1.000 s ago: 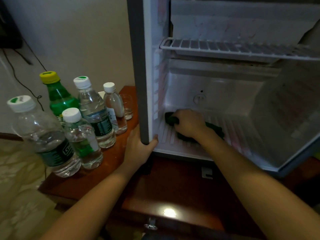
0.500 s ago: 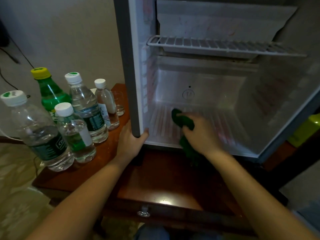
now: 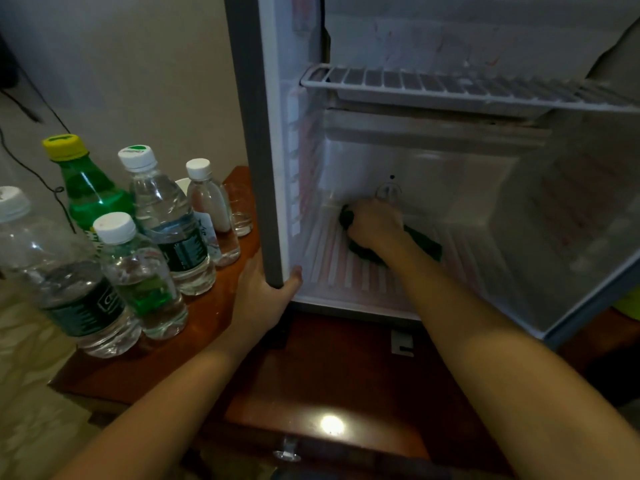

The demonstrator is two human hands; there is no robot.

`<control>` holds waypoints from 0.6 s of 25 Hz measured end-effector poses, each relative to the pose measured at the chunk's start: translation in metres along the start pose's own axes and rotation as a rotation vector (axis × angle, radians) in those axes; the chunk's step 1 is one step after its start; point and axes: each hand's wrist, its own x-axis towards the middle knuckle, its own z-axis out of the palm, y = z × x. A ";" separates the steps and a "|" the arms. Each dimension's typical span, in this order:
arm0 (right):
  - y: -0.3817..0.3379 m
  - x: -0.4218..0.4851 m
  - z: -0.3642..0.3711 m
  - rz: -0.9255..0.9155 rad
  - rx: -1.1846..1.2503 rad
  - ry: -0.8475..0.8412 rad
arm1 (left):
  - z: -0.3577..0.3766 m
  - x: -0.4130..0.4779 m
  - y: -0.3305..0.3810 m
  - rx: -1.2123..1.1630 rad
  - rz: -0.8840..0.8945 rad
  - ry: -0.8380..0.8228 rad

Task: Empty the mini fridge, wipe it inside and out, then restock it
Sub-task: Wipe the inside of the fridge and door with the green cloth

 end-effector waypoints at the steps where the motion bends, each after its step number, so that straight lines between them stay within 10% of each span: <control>1: -0.003 -0.018 0.001 -0.024 0.003 0.022 | 0.000 0.000 -0.001 -0.010 0.003 0.004; 15: -0.025 0.019 0.013 -0.211 -0.044 -0.013 | -0.001 -0.002 0.007 0.046 0.052 0.044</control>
